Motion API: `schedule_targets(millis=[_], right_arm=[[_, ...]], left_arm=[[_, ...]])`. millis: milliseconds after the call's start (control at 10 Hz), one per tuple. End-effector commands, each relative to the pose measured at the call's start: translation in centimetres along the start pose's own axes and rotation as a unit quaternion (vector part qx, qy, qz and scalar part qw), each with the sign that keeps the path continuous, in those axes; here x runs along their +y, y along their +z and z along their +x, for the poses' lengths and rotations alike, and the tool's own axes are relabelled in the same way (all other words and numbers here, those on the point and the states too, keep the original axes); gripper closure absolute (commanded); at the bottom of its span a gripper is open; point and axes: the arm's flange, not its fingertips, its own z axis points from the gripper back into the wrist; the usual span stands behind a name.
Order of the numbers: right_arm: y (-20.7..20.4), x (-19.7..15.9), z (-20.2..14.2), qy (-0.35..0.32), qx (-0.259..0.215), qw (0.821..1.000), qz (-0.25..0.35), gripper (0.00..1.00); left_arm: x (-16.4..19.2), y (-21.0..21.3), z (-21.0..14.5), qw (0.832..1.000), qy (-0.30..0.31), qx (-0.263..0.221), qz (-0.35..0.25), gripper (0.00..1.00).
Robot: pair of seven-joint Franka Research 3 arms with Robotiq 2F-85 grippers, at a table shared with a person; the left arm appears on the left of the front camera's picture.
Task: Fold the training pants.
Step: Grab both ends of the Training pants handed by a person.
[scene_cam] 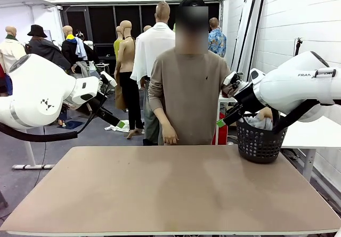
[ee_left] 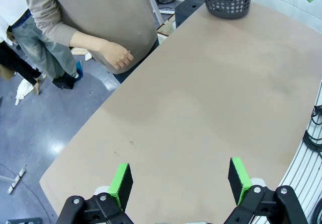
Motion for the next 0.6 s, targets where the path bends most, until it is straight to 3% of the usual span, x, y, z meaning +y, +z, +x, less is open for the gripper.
schedule_targets(millis=[0, 500], right_arm=[[-0.12, 0.06, -0.08, 0.000, 0.001, 1.000, 0.005, 0.00], [-0.12, 0.06, -0.08, 0.000, 0.001, 1.000, 0.005, 0.00]], left_arm=[[0.04, 0.10, -0.07, 1.000, 0.002, 0.000, -0.006, 0.00], [0.04, 0.10, -0.07, 1.000, 0.002, 0.000, -0.006, 0.00]])
